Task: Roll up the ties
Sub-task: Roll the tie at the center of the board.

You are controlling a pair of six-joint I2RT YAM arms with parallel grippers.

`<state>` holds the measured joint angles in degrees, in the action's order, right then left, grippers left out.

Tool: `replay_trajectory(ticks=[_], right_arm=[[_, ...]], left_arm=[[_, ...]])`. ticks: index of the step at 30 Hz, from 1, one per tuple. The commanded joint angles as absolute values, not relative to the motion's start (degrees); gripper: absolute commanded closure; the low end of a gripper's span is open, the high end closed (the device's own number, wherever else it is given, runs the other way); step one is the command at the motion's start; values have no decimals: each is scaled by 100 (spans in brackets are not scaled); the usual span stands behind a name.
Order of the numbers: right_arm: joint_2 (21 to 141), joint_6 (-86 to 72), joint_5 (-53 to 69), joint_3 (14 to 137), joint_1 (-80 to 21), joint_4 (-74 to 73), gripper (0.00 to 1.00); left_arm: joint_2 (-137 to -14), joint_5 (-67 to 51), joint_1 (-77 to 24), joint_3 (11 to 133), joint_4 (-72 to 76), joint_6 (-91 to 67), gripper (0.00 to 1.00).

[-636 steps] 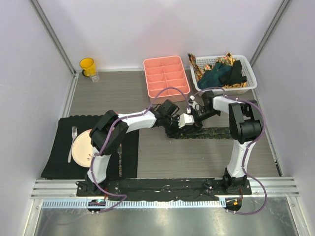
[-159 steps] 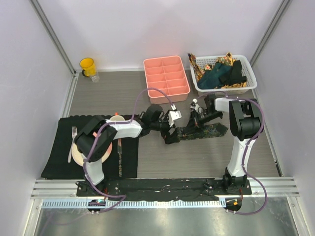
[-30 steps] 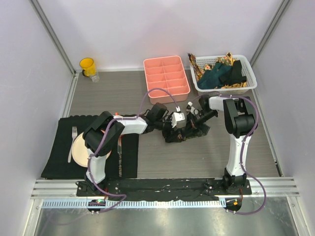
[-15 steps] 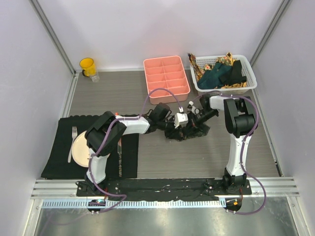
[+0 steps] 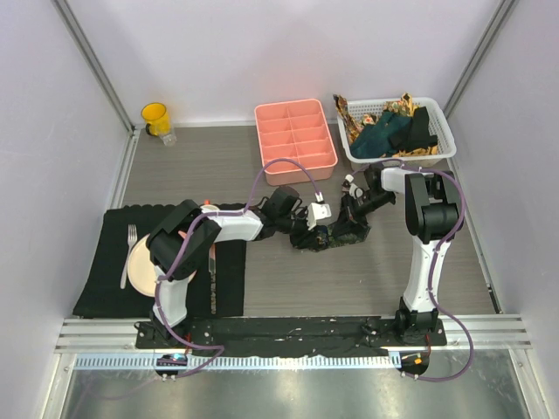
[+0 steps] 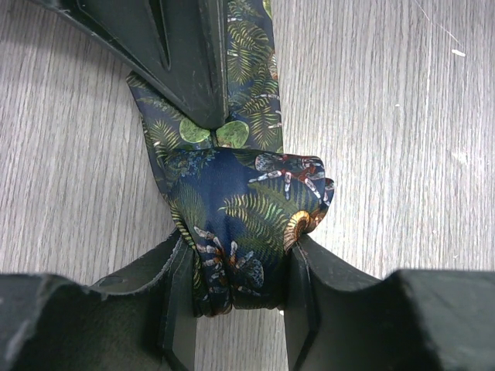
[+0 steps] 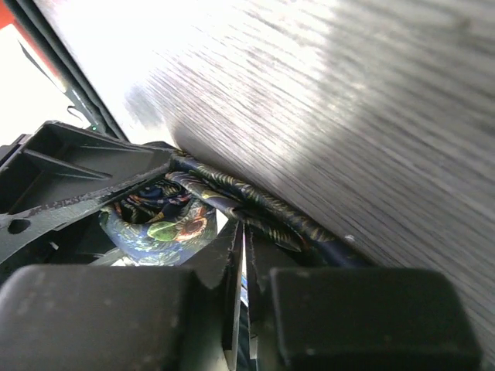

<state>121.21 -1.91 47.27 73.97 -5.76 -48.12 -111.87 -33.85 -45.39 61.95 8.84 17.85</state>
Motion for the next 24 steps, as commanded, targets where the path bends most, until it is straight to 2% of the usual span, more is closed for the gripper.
replay_trajectory(ticks=[1,10,17,20,24], right_arm=[[12331,140,3280,7304,-633,-4570,93],[12428,193,2892,7462,-624,-4667,97],[12393,299,2698,7497,-659,-4737,98],[12436,439,2890,7558,-659,-4807,98],[12270,747,3873,7892,-607,-5193,93]], left_arm=[[-10996,-3077,-4553,6213,413,1486,92],[-10538,-2374,-4544,6319,317,1317,92],[-11021,-1600,-4570,6459,-412,1967,89],[-11372,-1555,-4588,6837,-1025,2144,89],[-11505,-1714,-4614,6970,-1318,2276,91]])
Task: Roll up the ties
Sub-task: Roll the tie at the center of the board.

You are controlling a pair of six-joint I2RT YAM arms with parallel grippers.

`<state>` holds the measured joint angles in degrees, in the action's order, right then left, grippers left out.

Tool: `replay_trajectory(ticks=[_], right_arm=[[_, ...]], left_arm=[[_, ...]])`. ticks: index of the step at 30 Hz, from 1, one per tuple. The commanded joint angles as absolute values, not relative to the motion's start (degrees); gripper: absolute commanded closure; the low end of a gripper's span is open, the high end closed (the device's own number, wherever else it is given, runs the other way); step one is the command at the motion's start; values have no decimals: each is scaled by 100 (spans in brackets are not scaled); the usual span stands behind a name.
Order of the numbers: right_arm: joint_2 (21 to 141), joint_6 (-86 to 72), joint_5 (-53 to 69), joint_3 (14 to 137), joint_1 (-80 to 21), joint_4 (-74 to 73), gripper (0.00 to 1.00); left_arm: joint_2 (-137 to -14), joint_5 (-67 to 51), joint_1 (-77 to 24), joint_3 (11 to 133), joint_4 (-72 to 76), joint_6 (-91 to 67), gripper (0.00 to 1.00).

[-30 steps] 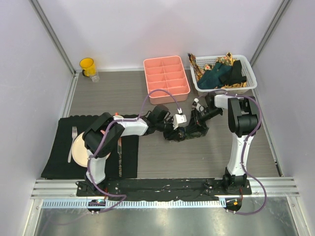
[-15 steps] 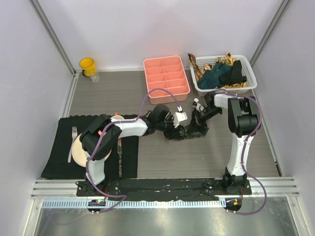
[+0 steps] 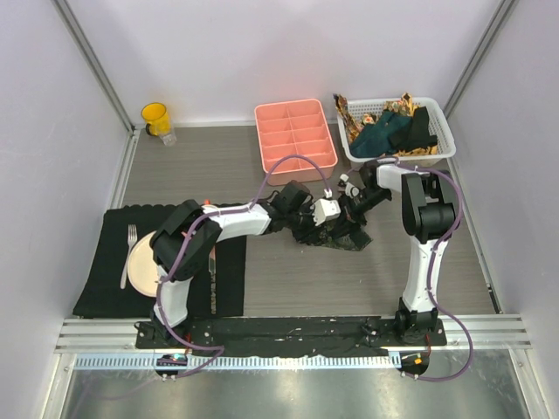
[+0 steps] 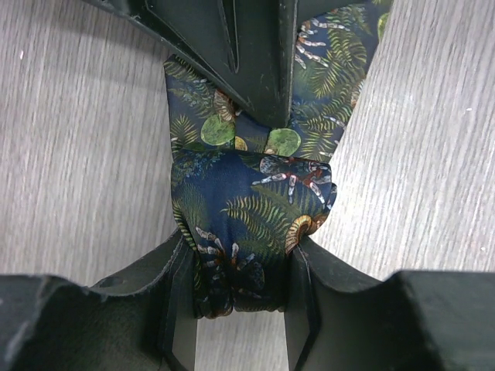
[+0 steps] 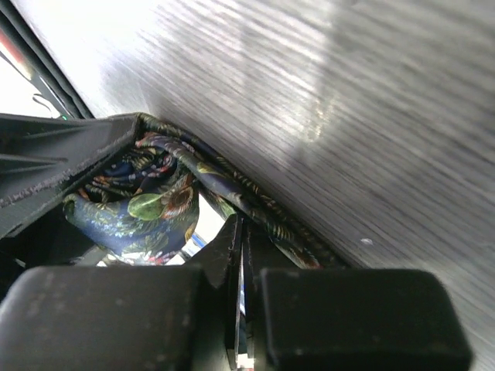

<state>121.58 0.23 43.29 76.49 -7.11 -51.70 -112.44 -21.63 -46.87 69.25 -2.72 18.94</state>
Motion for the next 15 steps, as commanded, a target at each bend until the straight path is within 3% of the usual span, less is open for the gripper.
replay_trajectory(ticks=[1,6,11,15], right_arm=[[12183,825,4059,7945,-589,-5264,89],[11664,660,4412,8270,-422,-5388,76],[11680,273,3938,8341,-378,-5046,56],[11918,272,3867,8455,-448,-4940,53]], left_arm=[[-11496,-1749,-4614,6952,-1318,2294,91],[-11540,-1758,-4623,6873,-1362,2303,91],[-11575,-1767,-4623,6803,-1301,2303,92],[-11575,-1784,-4623,6741,-1274,2329,92]])
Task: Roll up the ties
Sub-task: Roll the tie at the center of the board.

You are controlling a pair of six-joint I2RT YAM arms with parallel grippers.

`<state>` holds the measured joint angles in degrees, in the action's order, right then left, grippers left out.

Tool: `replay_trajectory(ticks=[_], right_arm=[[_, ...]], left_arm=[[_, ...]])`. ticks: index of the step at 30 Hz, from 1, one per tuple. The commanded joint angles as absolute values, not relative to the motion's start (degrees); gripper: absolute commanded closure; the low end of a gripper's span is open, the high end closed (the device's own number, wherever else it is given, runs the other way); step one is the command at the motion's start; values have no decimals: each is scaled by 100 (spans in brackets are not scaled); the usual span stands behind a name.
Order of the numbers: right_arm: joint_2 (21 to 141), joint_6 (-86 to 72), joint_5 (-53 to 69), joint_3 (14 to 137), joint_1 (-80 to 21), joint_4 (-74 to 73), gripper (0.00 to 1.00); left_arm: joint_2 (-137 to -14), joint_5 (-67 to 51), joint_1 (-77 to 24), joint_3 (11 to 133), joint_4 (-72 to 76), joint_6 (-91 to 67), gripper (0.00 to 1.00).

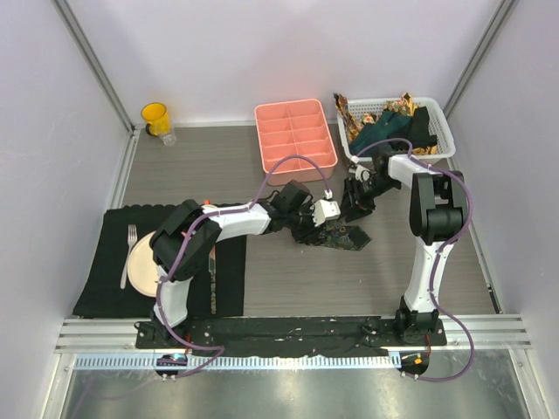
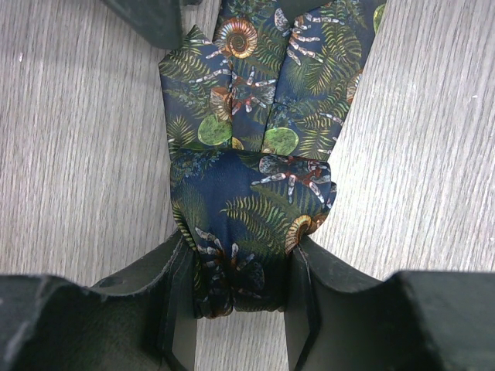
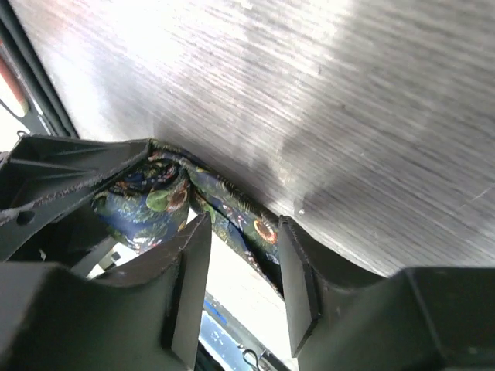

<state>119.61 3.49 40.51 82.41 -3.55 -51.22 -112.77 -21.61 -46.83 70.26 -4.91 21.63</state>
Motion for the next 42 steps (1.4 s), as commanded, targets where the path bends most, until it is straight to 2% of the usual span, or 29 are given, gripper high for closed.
replay_trajectory(ticks=[1,5,12,15,18,22,28,35,39,42], right_arm=[[11979,264,3893,8455,-457,-4913,52],[12111,272,4051,8499,-615,-4904,51],[12182,501,4349,8508,-712,-5203,60],[12138,606,4412,8596,-712,-5370,86],[11884,606,4421,8666,-712,-5502,99],[11471,571,4333,8465,-712,-5616,99],[11364,466,3878,7270,-817,-5415,99],[11909,404,2604,7295,-800,-4887,99],[12076,413,2347,7435,-773,-4852,99],[12059,527,2242,7392,-773,-4878,99]], left_arm=[[-11575,-1793,-4623,6733,-1257,2320,92],[-11558,-1775,-4623,6671,-1213,2268,91],[-11496,-1732,-4623,6574,-1116,2241,92],[-11470,-1740,-4614,6513,-1064,2241,92],[-11470,-1732,-4623,6469,-1046,2215,92],[-11452,-1714,-4606,6416,-958,2153,92],[-11382,-1898,-4535,6407,-818,1890,93],[-10785,-2285,-4500,6460,-370,1451,93],[-10424,-2408,-4403,6477,-27,1073,93],[-10283,-2014,-4342,6521,-26,976,94]])
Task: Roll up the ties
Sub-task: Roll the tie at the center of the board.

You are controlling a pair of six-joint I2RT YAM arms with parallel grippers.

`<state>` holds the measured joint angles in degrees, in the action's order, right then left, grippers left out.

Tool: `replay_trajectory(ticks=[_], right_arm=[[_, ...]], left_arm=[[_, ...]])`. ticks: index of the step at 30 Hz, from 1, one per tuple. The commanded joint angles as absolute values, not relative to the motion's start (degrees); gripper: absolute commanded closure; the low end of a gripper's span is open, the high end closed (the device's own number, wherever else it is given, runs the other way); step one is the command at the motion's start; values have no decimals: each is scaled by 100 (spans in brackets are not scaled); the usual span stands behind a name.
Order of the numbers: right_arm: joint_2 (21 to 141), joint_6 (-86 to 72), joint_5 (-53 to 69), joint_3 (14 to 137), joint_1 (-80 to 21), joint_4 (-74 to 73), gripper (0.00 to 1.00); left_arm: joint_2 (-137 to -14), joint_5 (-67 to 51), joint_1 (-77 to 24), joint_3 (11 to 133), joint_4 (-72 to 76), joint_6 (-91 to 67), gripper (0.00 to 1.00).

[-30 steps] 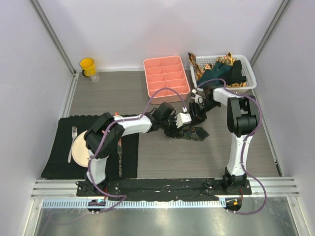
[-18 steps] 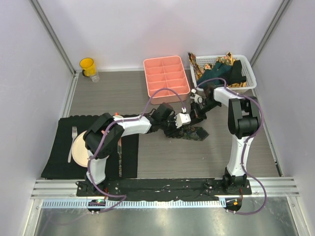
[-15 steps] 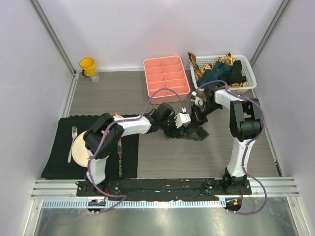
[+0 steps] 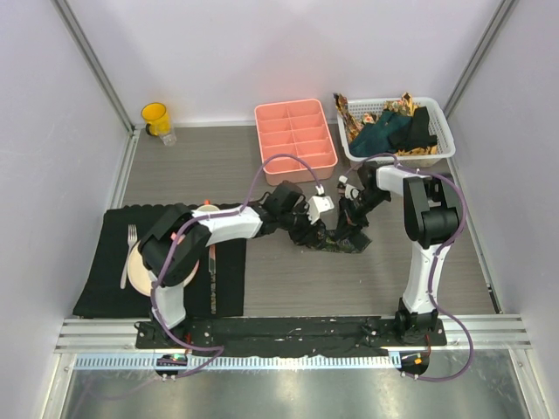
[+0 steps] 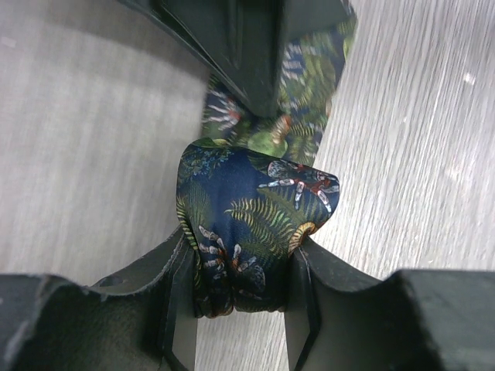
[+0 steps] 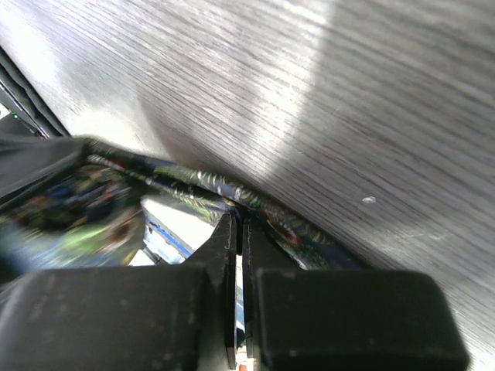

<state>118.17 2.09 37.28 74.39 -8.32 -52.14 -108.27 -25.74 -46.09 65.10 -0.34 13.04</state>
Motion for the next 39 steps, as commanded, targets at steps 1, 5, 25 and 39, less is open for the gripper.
replay_trajectory(ticks=[1,5,25,39], right_arm=[[12050,597,2233,7348,-773,-4878,99],[12059,659,2197,7330,-765,-4860,99],[11593,1038,5307,8183,-396,-6126,54],[11742,-326,5292,7936,-1186,-4693,51]], left_arm=[[-10266,-1908,-4351,6495,122,1002,94],[-10441,-1531,-4377,6363,27,1370,93],[-11452,-826,-4808,6653,-1424,2672,89],[-11452,-1063,-4825,6653,-1512,2760,85]])
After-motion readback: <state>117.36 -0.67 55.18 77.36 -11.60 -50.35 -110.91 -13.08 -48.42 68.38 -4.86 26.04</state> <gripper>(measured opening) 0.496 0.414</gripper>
